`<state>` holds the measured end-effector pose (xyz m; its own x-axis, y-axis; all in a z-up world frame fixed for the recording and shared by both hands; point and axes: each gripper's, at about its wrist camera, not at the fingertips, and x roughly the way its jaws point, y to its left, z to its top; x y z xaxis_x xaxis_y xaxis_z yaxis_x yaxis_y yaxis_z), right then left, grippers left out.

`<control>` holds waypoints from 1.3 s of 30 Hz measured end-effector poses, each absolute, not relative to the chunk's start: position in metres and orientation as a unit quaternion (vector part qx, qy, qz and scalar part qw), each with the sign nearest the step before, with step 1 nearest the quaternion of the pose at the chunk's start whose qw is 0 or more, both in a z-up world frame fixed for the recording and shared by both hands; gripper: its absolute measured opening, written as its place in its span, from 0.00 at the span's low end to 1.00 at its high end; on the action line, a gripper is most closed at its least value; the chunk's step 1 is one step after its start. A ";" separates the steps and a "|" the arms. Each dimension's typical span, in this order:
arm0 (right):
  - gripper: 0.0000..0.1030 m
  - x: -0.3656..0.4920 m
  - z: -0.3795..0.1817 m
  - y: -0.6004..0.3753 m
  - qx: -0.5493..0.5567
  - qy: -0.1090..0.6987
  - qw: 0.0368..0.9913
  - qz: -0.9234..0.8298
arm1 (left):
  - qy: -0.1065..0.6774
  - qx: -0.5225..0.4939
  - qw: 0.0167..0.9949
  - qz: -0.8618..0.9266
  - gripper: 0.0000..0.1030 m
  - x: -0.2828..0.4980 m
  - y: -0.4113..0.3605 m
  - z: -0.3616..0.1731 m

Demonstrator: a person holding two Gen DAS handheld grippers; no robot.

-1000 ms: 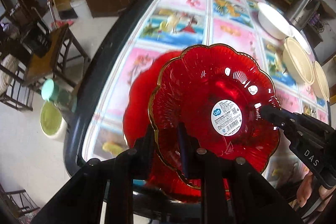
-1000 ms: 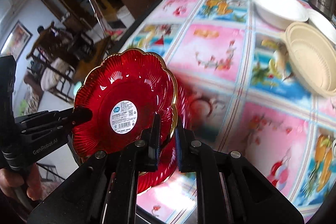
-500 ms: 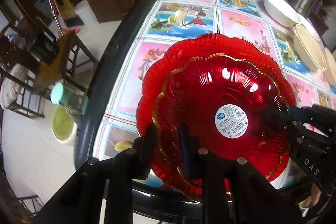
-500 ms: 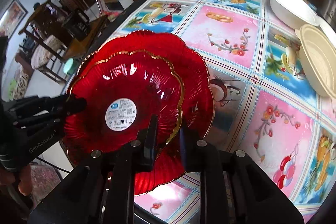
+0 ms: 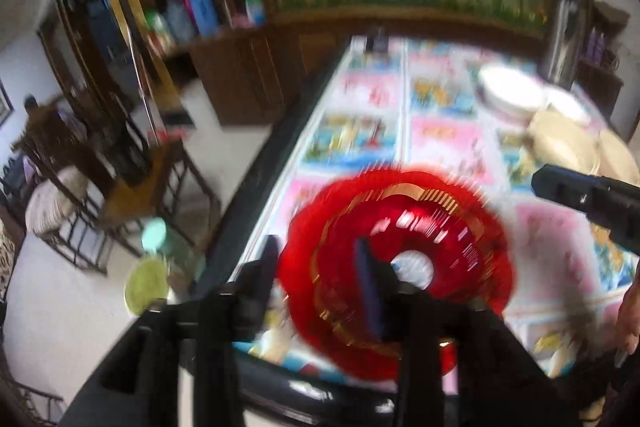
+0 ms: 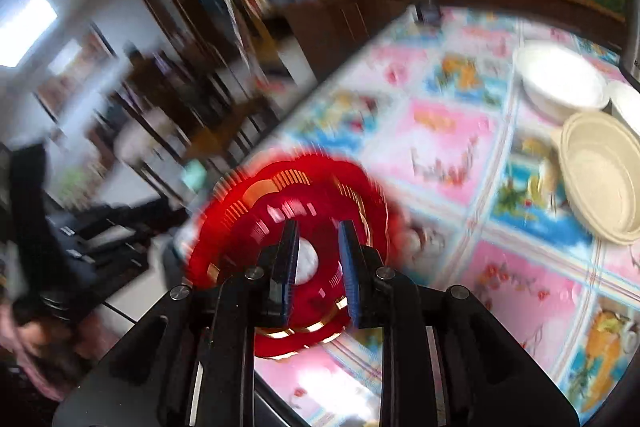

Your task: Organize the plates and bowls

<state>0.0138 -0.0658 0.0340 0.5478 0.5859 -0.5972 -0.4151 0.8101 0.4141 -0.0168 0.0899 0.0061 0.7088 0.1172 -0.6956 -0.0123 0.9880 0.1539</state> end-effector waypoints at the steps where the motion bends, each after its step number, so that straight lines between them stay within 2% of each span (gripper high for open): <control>1: 0.26 0.003 0.043 -0.081 0.117 0.341 0.890 0.280 | 0.353 0.074 0.932 0.033 0.67 -0.024 0.078 0.011; 2: 0.38 -0.004 0.048 -0.092 0.122 0.316 0.901 0.271 | 0.335 0.080 0.938 0.030 0.72 -0.027 0.069 0.014; 3: 0.56 -0.011 0.053 -0.104 0.128 0.293 0.910 0.263 | 0.316 0.090 0.944 0.027 0.76 -0.031 0.058 0.017; 5: 0.71 -0.026 0.060 -0.137 0.154 0.249 0.925 0.242 | 0.295 0.112 0.949 0.011 0.77 -0.032 0.034 0.019; 7: 0.71 -0.034 0.063 -0.165 0.180 0.236 0.927 0.228 | 0.300 0.118 0.947 -0.015 0.77 -0.026 0.013 0.018; 16: 0.71 -0.059 0.056 -0.282 0.262 0.265 0.917 0.142 | 0.374 0.065 0.919 -0.104 0.77 0.007 -0.054 0.000; 22: 0.71 -0.066 0.047 -0.347 0.332 0.261 0.898 0.125 | 0.421 0.000 0.900 -0.115 0.77 0.027 -0.070 -0.006; 28: 0.71 -0.034 0.039 -0.346 0.350 0.298 0.878 0.135 | 0.436 -0.028 0.895 -0.090 0.77 0.052 -0.085 -0.008; 31: 0.71 -0.014 0.032 -0.337 0.340 0.324 0.873 0.130 | 0.430 -0.024 0.900 -0.072 0.77 0.057 -0.092 -0.009; 39: 0.71 0.023 -0.010 -0.336 0.400 0.364 0.828 0.147 | 0.426 0.006 0.904 -0.030 0.77 0.075 -0.108 -0.024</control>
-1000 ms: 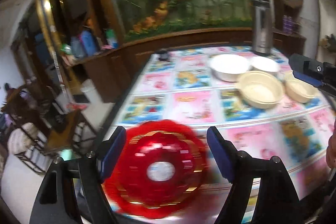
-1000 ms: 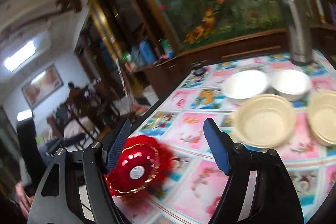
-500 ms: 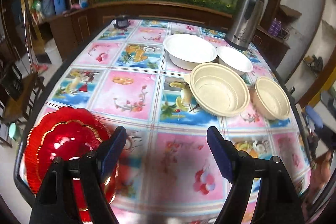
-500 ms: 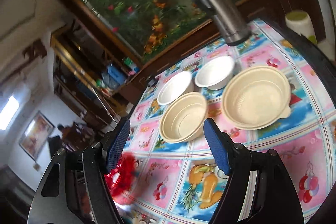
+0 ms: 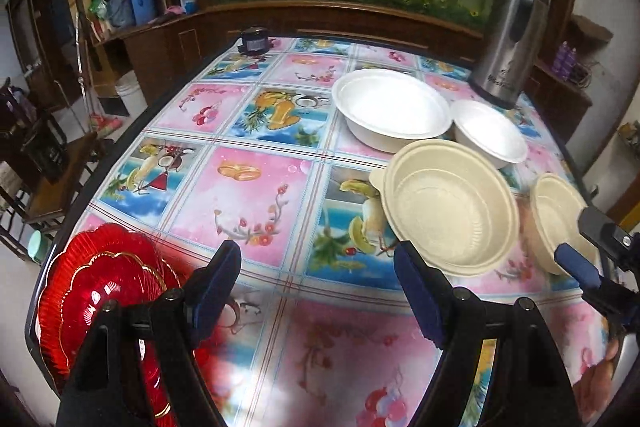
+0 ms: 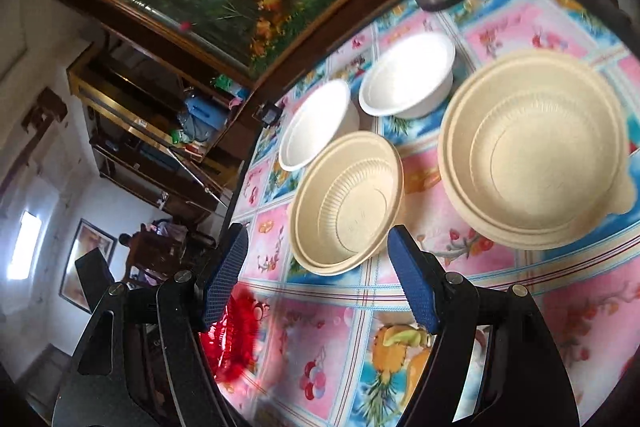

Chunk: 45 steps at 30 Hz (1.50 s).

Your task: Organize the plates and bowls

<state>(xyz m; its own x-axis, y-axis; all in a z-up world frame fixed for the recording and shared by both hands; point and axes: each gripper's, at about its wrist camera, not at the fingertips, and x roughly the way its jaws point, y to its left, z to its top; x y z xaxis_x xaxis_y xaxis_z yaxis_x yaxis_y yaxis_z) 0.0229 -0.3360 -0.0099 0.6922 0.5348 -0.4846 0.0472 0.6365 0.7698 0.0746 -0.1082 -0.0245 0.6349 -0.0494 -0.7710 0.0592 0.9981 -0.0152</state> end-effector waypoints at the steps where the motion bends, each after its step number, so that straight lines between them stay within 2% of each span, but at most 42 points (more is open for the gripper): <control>1: 0.71 0.023 -0.013 -0.336 0.405 0.363 0.825 0.153 | 0.426 0.008 0.904 -0.026 0.77 0.077 -0.110 -0.026; 6: 0.71 0.025 -0.018 -0.334 0.413 0.345 0.824 0.179 | 0.415 0.015 0.910 -0.011 0.77 0.088 -0.117 -0.027; 18: 0.71 0.036 -0.032 -0.334 0.414 0.368 0.818 0.153 | 0.381 0.018 0.924 -0.027 0.77 0.102 -0.136 -0.019; 45: 0.71 0.059 -0.044 -0.327 0.401 0.389 0.822 0.107 | 0.387 -0.020 0.921 -0.044 0.77 0.133 -0.145 -0.032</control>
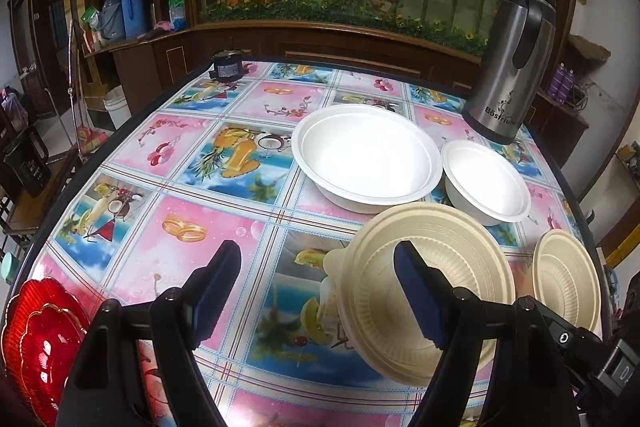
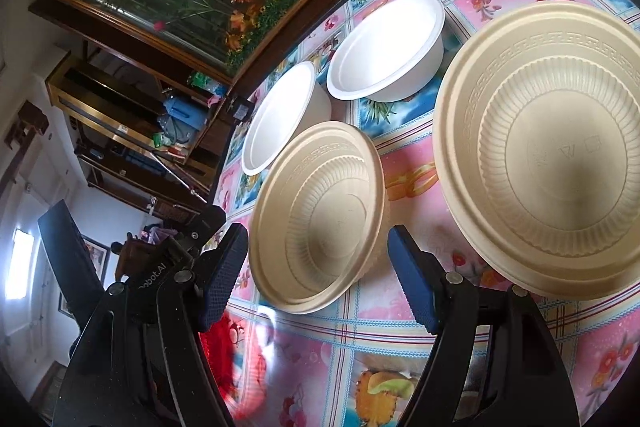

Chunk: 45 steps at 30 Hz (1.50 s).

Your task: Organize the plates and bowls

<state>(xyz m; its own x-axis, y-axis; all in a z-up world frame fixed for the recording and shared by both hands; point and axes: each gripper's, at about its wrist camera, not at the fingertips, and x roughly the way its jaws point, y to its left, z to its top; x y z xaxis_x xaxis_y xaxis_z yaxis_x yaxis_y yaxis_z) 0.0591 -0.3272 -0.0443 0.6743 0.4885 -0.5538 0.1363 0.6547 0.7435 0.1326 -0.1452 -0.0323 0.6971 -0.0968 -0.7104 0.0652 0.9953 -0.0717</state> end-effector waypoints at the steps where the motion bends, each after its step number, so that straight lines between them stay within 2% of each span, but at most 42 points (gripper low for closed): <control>1: 0.71 0.060 -0.045 -0.327 0.402 0.390 0.822 0.106 | 0.388 -0.021 0.921 -0.045 0.77 0.133 -0.145 -0.033; 45: 0.71 0.061 -0.051 -0.329 0.417 0.398 0.813 0.079 | 0.420 -0.034 0.904 -0.076 0.77 0.145 -0.148 -0.058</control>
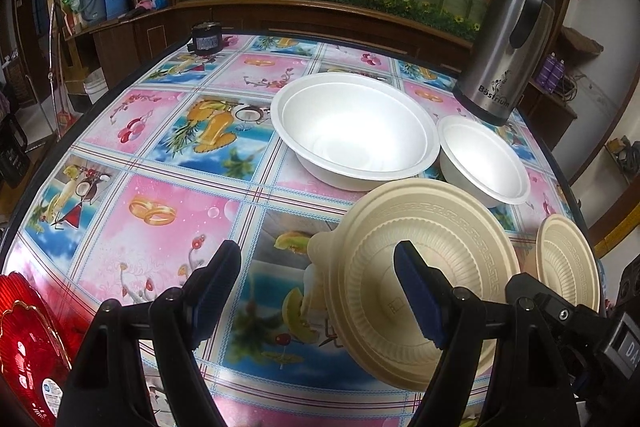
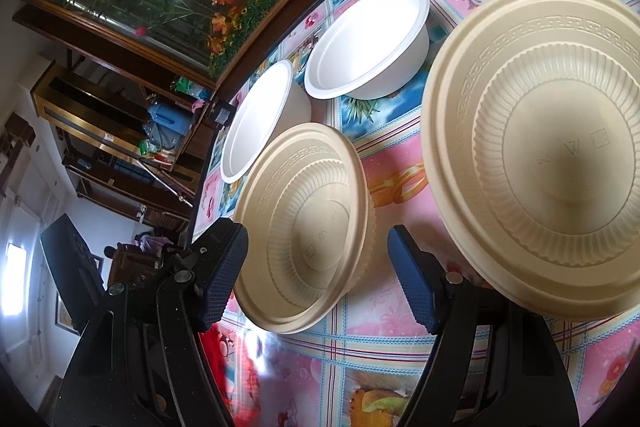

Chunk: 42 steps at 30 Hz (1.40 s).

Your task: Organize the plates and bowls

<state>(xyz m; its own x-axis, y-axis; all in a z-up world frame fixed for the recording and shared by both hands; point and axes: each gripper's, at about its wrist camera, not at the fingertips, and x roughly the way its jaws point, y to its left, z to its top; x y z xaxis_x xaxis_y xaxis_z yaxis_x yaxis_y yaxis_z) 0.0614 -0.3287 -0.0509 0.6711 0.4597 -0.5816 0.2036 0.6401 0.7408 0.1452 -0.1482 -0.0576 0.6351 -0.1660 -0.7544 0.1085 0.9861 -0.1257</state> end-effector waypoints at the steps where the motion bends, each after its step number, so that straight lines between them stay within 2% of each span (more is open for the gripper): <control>1: 0.71 0.061 -0.052 -0.330 0.422 0.397 0.811 0.078 | 0.422 -0.035 0.903 -0.076 0.77 0.146 -0.147 -0.058; 25: 0.70 0.055 -0.058 -0.336 0.440 0.386 0.809 0.054 | 0.456 -0.039 0.884 -0.093 0.77 0.150 -0.145 -0.074; 29: 0.64 0.056 -0.059 -0.336 0.435 0.391 0.809 0.049 | 0.462 -0.037 0.881 -0.093 0.77 0.151 -0.145 -0.076; 32: 0.52 0.059 -0.062 -0.334 0.430 0.400 0.808 0.051 | 0.462 -0.031 0.882 -0.092 0.76 0.151 -0.145 -0.077; 34: 0.52 0.058 -0.062 -0.334 0.427 0.401 0.809 0.047 | 0.461 -0.026 0.882 -0.091 0.76 0.150 -0.146 -0.078; 36: 0.46 0.058 -0.062 -0.334 0.426 0.402 0.809 0.047 | 0.464 -0.025 0.881 -0.091 0.76 0.151 -0.145 -0.079; 42: 0.45 0.059 -0.065 -0.332 0.423 0.409 0.808 0.046 | 0.467 -0.024 0.879 -0.093 0.76 0.152 -0.144 -0.081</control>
